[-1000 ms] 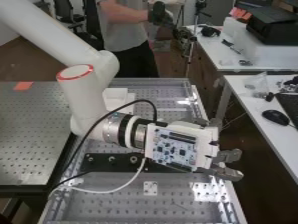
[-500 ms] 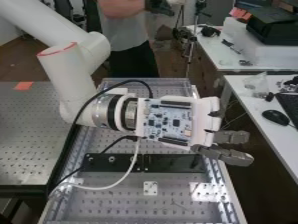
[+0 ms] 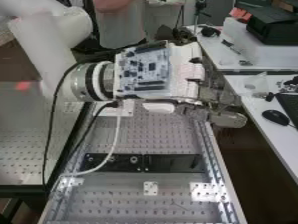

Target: Grab the chopstick and place it in the clear container

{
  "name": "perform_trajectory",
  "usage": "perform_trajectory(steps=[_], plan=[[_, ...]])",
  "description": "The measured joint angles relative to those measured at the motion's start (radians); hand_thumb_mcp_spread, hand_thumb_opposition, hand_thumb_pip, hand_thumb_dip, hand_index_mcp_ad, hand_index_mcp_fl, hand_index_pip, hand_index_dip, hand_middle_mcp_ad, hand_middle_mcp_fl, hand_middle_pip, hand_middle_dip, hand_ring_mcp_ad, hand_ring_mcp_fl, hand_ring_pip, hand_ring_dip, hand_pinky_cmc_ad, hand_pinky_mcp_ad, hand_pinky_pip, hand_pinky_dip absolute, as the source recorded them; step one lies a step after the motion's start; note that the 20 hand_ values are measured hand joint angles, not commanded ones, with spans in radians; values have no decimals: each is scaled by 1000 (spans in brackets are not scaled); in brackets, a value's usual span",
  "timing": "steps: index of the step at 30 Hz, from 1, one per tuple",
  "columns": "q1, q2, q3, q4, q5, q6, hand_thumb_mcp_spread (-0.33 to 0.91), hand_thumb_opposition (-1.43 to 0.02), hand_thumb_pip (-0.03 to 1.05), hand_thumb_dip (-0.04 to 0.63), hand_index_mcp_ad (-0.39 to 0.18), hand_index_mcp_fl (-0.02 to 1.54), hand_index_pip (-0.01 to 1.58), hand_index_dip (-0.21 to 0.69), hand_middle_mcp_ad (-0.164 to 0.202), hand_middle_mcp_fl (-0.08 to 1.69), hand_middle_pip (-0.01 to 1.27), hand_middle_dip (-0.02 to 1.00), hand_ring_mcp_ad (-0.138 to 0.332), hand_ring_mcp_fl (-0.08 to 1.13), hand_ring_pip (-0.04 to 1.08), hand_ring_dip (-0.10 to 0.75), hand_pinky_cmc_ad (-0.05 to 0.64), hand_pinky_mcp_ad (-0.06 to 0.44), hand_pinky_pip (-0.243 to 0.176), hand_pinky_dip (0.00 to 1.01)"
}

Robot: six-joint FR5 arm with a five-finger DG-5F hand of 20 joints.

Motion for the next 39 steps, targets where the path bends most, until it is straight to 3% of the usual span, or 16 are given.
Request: perform_trajectory(steps=[10,21,31,39], plan=[[51,140,-138,27,13,-63,740,-1077,417,281,-164,1438,80,393,68,1461,227,635,73,721,108,391,428,265,66,182],[184,233,-260,39,156,-121,733,-1077,417,281,-164,1438,80,393,65,1461,227,635,66,721,108,391,429,264,82,182],[365,261,-292,12,362,-167,733,-1077,417,281,-164,1438,80,393,65,1461,227,635,65,721,108,387,429,265,84,182],[488,246,-271,-82,490,-167,730,-1080,417,281,-164,1438,80,393,65,1461,227,635,68,719,108,391,429,265,84,182]])
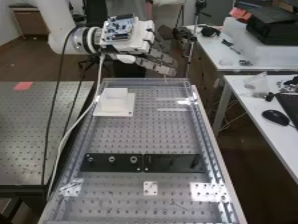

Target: Grab the chopstick and place it in the clear container

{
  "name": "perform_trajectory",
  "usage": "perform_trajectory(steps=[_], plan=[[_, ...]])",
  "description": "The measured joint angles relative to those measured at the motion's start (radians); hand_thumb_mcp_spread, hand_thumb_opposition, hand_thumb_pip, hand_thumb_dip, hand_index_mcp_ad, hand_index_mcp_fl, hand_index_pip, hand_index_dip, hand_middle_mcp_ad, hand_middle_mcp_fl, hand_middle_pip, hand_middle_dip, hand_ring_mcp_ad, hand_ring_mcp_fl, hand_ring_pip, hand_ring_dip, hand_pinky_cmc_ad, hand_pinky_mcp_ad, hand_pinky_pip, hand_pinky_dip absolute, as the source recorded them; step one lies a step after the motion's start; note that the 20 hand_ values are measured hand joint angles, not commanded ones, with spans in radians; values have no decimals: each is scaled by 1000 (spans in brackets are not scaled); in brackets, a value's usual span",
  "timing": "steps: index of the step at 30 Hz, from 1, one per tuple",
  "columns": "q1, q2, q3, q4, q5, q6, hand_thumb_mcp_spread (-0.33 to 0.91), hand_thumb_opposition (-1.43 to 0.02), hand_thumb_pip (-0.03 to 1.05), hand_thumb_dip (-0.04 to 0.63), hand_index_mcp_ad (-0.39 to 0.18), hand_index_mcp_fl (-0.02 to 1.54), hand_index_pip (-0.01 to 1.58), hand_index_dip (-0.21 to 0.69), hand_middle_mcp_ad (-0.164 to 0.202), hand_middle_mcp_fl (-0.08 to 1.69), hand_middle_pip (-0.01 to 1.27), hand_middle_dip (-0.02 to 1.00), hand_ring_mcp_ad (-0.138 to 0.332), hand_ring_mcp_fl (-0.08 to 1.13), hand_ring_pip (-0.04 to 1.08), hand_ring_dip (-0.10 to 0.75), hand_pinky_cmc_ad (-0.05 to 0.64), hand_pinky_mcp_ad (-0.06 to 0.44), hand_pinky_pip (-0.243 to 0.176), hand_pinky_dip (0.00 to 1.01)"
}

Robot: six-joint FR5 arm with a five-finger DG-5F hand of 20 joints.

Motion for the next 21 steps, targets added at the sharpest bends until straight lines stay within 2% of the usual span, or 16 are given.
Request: perform_trajectory(steps=[3,9,16,21], plan=[[42,-16,24,-72,36,7,730,-1080,417,281,-166,1438,80,393,65,1461,227,634,65,719,108,391,429,265,84,182],[71,-51,77,-178,54,19,730,-1079,417,281,-166,1438,80,393,65,1457,227,632,65,719,108,391,429,262,84,182],[79,-112,178,-317,19,36,730,-1079,417,281,-164,1435,80,393,65,1461,227,630,65,719,108,379,429,265,84,182],[78,-161,275,-435,-16,62,728,-1082,417,281,-166,1438,80,393,63,1461,227,630,68,721,108,386,429,265,84,182]])
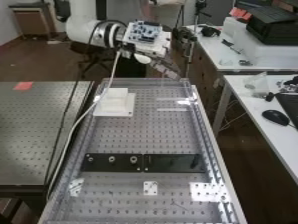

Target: Grab the chopstick and place it in the clear container

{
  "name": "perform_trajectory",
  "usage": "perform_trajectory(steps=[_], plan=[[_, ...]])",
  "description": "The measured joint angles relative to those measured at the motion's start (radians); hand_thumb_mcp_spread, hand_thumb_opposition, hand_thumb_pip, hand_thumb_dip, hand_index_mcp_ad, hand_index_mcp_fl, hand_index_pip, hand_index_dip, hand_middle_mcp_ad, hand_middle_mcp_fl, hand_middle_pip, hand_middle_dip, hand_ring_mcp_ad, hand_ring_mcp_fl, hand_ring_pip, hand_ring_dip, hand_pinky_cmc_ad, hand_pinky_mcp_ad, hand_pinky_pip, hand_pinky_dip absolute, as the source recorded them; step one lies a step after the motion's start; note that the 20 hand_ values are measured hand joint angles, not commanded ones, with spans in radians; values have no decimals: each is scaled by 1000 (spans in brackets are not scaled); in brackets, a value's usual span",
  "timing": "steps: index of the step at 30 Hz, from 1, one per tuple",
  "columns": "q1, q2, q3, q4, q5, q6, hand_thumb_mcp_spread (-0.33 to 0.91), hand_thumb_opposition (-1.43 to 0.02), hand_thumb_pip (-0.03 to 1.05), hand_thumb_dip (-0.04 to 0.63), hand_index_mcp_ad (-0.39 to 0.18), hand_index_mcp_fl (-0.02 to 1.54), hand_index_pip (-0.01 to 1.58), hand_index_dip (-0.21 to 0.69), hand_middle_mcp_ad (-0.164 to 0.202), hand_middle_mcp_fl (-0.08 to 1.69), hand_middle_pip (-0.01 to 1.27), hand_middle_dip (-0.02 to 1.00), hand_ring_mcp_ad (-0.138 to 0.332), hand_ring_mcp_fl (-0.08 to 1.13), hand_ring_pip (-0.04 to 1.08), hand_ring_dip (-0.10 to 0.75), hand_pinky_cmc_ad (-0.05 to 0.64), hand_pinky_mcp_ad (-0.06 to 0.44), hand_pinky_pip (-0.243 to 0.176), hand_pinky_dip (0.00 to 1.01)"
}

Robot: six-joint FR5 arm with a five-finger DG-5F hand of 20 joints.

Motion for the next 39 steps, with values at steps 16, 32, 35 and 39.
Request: perform_trajectory(steps=[16,32,35,39], plan=[[-42,-169,285,-385,-87,39,724,-1084,417,281,-169,1438,80,393,66,1457,227,630,68,733,105,379,429,278,84,182],[-80,-276,433,-562,-152,44,724,-1084,417,281,-171,1438,80,393,66,1456,227,628,68,733,108,379,429,278,84,182],[-86,-301,461,-589,-161,69,724,-1084,417,281,-173,1438,80,393,59,1457,227,628,65,733,108,379,429,281,84,182],[-94,-333,497,-620,-176,104,724,-1084,417,281,-171,1438,80,393,59,1456,227,628,65,735,108,379,429,279,84,182]])
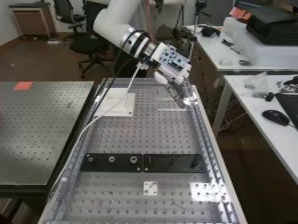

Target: Grab the chopstick and place it in the clear container

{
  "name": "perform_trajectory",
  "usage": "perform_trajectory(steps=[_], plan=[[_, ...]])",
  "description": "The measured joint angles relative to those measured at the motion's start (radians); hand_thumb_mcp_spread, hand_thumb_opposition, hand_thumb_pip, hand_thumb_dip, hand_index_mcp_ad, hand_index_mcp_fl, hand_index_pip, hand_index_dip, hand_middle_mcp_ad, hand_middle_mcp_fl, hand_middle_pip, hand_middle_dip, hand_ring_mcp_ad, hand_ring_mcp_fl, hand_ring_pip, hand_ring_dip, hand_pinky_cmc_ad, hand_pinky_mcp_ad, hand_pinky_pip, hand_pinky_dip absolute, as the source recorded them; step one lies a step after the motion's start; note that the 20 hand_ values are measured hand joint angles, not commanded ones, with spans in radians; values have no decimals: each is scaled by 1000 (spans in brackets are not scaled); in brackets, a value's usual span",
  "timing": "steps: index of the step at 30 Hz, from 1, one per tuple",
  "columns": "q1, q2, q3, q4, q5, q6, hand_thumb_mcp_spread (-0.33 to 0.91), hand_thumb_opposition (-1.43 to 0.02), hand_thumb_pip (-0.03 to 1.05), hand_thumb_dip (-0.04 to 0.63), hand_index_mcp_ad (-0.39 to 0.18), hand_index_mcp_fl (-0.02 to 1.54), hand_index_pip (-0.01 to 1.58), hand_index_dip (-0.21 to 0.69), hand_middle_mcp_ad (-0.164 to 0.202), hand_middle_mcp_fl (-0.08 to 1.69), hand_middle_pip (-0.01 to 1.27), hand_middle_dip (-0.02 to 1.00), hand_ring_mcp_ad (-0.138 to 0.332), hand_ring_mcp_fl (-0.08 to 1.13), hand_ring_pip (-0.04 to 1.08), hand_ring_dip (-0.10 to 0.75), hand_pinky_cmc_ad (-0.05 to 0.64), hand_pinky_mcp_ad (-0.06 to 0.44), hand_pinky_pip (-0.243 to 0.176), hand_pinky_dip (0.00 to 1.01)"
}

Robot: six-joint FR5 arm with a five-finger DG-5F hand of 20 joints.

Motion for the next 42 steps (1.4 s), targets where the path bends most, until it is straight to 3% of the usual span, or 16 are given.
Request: perform_trajectory(steps=[19,32,34,36,38,42], plan=[[-13,-113,168,-221,-45,-8,703,-1070,417,290,-176,1435,72,419,61,1478,243,620,65,740,106,379,429,281,84,182],[4,-112,180,-188,-66,-60,695,-1077,417,290,-154,1445,72,429,63,1477,253,623,63,728,105,379,426,278,84,188],[5,-114,181,-191,-67,-71,656,-1080,419,290,-164,1445,72,429,63,1466,255,623,63,668,98,379,424,281,84,230],[5,-115,182,-195,-74,-82,618,-1065,428,290,-138,1431,75,429,45,1361,255,623,66,595,94,379,419,281,79,278],[5,-116,181,-199,-82,-83,581,-1000,513,291,-126,1333,59,429,44,1307,257,627,65,569,91,379,421,278,65,328],[6,-116,173,-198,-86,-85,517,-915,548,305,-126,1204,40,424,40,1175,227,595,75,476,75,379,417,278,24,443]])
